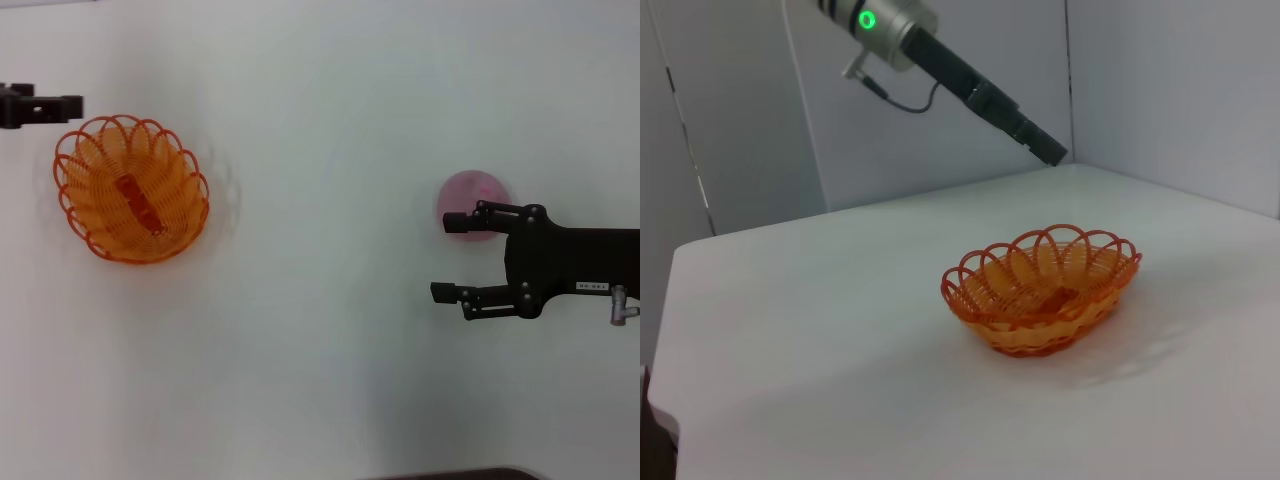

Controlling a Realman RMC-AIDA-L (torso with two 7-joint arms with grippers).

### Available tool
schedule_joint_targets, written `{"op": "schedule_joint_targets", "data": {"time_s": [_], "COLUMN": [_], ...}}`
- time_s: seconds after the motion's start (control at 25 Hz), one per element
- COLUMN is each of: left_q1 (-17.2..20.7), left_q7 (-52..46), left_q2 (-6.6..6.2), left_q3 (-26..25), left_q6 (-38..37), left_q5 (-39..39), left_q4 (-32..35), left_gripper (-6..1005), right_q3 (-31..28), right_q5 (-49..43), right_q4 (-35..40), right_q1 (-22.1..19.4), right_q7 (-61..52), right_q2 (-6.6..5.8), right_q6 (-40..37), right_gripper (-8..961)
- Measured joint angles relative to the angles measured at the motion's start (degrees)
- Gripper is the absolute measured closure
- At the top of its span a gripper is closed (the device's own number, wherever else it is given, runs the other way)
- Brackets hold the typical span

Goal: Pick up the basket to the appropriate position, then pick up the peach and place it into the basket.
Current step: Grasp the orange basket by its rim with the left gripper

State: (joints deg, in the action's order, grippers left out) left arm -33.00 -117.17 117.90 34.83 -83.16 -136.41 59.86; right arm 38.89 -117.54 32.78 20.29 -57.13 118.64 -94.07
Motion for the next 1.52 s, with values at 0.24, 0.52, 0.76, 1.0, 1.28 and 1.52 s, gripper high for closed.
{"op": "schedule_joint_targets", "data": {"time_s": [0.24,0.52,0.76,1.0,1.28,1.52], "left_q1": [-5.07,-9.78,-12.89,-15.35,-18.15,-18.90], "left_q7": [0.16,-0.24,-0.66,-0.65,-1.80,-2.50], "left_q2": [-1.33,-1.41,-1.21,-1.01,-0.80,-0.73], "left_q3": [6.01,11.79,15.22,16.26,17.82,19.62], "left_q6": [0.41,2.30,5.87,10.02,15.43,17.67], "left_q5": [-4.52,-13.71,-19.52,-22.73,-26.49,-27.21], "left_q4": [0.07,-0.89,-6.59,-11.70,-16.79,-18.48], "left_gripper": [193,193,193,193,193,194], "right_q3": [0.16,0.17,0.12,0.20,0.05,-0.13], "right_q5": [0.00,0.02,0.04,0.03,0.02,0.02], "right_q4": [0.00,0.64,0.68,0.71,0.71,0.71], "right_q1": [0.09,0.11,0.26,0.30,0.38,0.36], "right_q7": [0.00,0.00,0.00,0.00,0.00,0.00], "right_q2": [-0.05,0.11,0.09,0.09,0.16,0.25], "right_q6": [-0.37,-0.86,-0.89,-0.89,-0.89,-0.63], "right_gripper": [61,61,61,61,60,60]}}
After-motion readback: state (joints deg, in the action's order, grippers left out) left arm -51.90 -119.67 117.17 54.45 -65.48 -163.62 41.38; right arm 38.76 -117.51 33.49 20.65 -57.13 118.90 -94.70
